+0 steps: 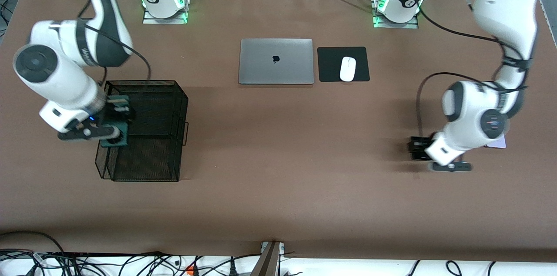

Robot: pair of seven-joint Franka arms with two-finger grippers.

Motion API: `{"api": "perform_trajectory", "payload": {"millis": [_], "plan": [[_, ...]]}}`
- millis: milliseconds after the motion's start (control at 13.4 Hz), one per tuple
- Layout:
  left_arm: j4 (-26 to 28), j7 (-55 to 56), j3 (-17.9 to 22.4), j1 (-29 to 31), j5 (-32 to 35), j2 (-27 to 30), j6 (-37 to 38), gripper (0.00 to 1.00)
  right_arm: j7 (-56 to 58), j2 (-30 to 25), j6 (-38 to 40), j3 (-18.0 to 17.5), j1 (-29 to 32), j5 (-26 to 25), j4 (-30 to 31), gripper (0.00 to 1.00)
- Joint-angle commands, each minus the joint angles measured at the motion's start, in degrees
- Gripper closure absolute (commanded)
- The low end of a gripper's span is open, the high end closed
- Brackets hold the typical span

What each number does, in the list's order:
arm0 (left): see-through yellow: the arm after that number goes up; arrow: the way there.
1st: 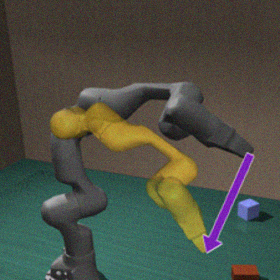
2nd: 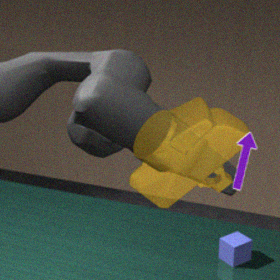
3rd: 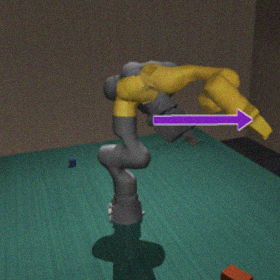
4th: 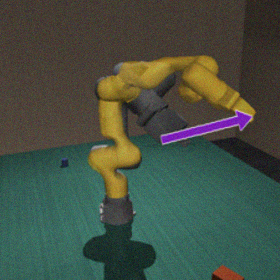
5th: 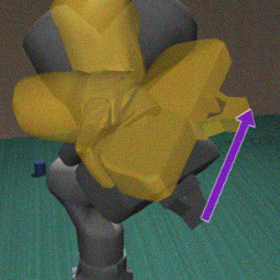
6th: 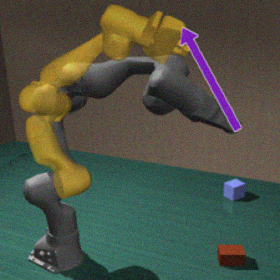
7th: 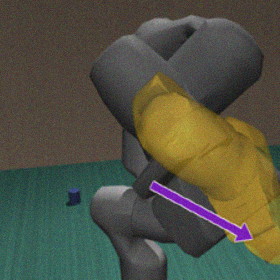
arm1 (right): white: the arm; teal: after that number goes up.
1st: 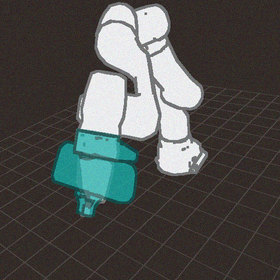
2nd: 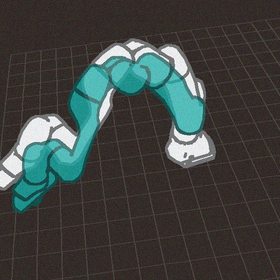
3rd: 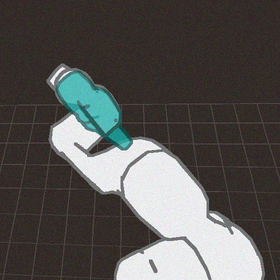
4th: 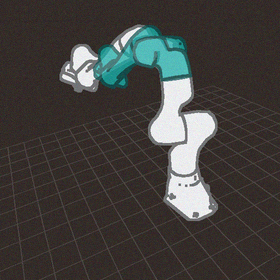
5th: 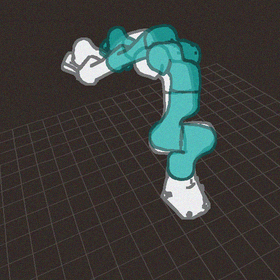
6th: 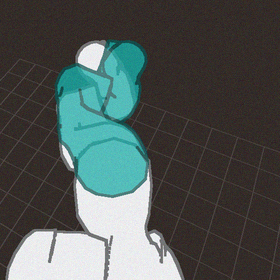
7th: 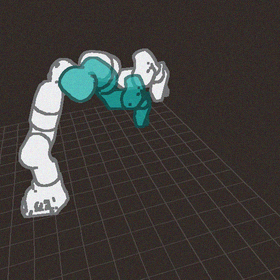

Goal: Place phones with both arms
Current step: 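Lower the green phone into the organizer while the left gripper lifts the flip phone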

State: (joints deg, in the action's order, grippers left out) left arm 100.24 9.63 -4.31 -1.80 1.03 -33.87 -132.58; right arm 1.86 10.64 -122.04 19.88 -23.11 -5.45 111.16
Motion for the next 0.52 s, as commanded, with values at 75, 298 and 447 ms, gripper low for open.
{"api": "perform_trajectory", "payload": {"millis": [75,298,447], "plan": [[-7.2,16.5,1.1,-13.7,-0.7,-3.6,1.7,1.00,1.2,-9.7,-9.6,3.1,-1.0,0.4,17.7,0.84],[-15.1,28.4,1.6,-24.0,-0.3,-9.3,1.9,1.00,1.0,-8.3,-11.8,4.5,-1.0,2.4,18.6,0.84],[-22.1,32.9,1.8,-28.9,-0.4,-13.8,2.6,1.00,1.1,-6.7,-14.0,4.5,-0.9,4.5,18.6,0.84]]}}
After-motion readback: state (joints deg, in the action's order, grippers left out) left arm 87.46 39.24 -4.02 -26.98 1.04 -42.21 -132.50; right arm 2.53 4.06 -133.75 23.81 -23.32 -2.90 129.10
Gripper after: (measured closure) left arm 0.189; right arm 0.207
